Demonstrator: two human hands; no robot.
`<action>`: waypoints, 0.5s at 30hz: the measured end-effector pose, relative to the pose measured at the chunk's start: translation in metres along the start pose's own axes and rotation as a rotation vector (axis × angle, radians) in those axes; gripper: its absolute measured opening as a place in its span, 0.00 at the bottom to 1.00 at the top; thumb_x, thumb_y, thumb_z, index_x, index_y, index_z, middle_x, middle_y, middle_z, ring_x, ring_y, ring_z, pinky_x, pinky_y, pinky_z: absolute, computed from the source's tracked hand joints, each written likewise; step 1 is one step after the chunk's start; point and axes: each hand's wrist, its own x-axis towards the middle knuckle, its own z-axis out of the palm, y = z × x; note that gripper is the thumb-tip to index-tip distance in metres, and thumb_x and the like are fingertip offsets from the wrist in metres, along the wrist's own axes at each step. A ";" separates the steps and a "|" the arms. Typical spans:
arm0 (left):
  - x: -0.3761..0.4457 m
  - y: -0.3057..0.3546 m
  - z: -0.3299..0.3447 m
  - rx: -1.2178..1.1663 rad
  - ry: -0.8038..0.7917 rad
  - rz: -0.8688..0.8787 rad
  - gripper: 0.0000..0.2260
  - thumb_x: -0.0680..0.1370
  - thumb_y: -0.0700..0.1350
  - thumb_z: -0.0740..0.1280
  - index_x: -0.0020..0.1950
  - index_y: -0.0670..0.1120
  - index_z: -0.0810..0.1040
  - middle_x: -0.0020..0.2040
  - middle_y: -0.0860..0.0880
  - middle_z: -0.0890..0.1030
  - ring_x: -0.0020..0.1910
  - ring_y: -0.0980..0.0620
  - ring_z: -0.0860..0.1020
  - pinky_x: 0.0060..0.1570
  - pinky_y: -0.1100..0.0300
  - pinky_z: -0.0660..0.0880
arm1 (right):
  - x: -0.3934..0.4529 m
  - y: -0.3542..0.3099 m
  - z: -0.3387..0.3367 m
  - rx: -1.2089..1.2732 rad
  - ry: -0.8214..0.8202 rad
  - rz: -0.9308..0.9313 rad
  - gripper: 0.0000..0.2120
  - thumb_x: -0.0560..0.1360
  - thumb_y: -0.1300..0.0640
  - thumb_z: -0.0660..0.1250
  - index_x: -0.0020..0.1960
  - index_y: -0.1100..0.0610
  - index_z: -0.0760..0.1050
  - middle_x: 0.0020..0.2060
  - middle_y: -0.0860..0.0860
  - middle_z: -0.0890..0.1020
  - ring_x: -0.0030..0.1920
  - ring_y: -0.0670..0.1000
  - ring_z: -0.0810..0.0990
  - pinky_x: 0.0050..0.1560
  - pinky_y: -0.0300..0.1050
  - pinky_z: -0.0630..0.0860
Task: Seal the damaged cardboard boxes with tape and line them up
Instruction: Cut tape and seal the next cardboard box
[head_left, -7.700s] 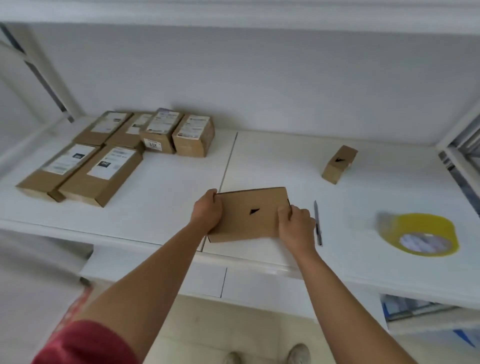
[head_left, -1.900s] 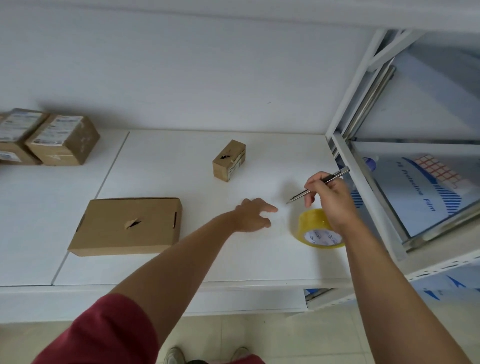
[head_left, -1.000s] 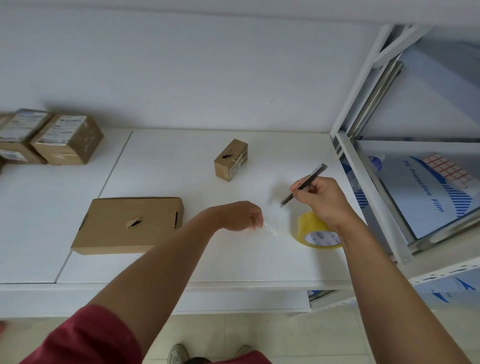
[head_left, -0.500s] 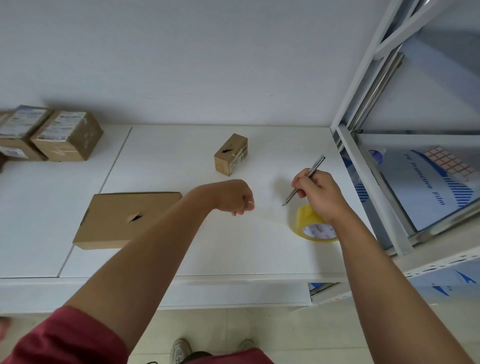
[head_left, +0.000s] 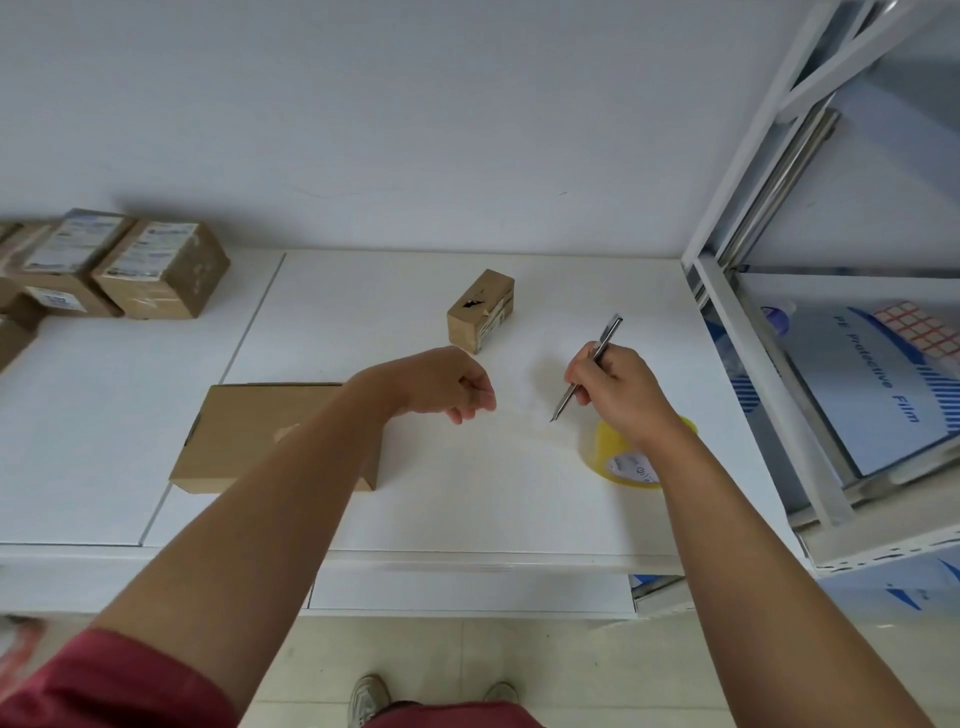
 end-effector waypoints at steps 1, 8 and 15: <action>0.001 0.000 0.000 -0.005 0.002 -0.001 0.10 0.80 0.38 0.65 0.44 0.50 0.82 0.33 0.57 0.81 0.31 0.64 0.79 0.32 0.73 0.72 | 0.001 0.001 0.000 -0.022 -0.006 0.001 0.10 0.75 0.59 0.62 0.36 0.57 0.75 0.25 0.45 0.77 0.29 0.41 0.74 0.31 0.31 0.67; 0.003 0.000 0.001 0.004 -0.028 -0.022 0.11 0.80 0.38 0.64 0.44 0.51 0.81 0.30 0.61 0.81 0.31 0.65 0.80 0.32 0.75 0.71 | 0.002 0.004 -0.003 -0.138 -0.047 -0.009 0.11 0.75 0.58 0.63 0.35 0.57 0.76 0.28 0.46 0.82 0.26 0.39 0.72 0.28 0.29 0.66; 0.002 -0.004 0.003 0.017 -0.021 -0.032 0.08 0.81 0.41 0.65 0.46 0.50 0.81 0.37 0.54 0.81 0.30 0.64 0.80 0.32 0.74 0.72 | 0.006 0.003 0.002 -0.089 0.073 -0.030 0.09 0.78 0.56 0.64 0.40 0.50 0.79 0.36 0.44 0.85 0.37 0.40 0.80 0.43 0.34 0.74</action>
